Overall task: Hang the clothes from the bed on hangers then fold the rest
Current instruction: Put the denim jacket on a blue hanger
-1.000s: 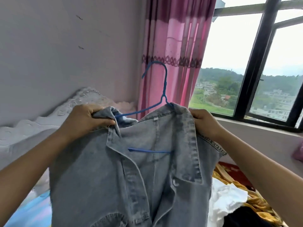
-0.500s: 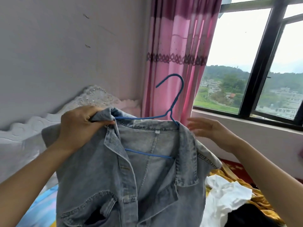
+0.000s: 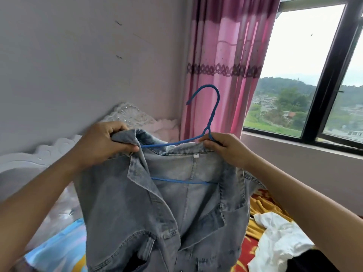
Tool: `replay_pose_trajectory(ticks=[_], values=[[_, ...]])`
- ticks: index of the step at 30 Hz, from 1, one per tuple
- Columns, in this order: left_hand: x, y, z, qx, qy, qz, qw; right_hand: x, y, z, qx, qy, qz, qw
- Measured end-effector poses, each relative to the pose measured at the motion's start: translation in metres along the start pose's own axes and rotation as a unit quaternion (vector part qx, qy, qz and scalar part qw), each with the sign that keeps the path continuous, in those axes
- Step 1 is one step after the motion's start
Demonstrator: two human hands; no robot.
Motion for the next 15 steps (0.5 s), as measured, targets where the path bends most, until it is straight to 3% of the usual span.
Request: replay_pose_trajectory(ticks=[4,9,13,15], values=[[-0.012,0.004,-0.043,0.047,-0.022,-0.024,0.998,0.029,-0.01,-0.022,0.02,0.027,0.04,0.999],[0.012,0.007,-0.038,0.076,-0.089,-0.012,0.993,0.001,-0.004,-0.015,0.005,-0.005,0.014,1.0],[0.005,0.018,-0.026,0.031,-0.058,-0.067,0.996,-0.014,0.004,-0.014,0.001,-0.063,-0.002,0.998],[-0.002,0.022,-0.018,0.006,-0.019,-0.085,0.996,-0.018,0.013,-0.007,-0.016,-0.041,0.015,0.999]])
Point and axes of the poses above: each hand's wrist, its own y-axis away from the middle knuckle, its own z-axis out of the back of the hand, x = y × z, the point moved 10 cm from there along -y, towards the middle knuckle, and after that the axes turned 10 degrees about y, right-handed, at the moved point
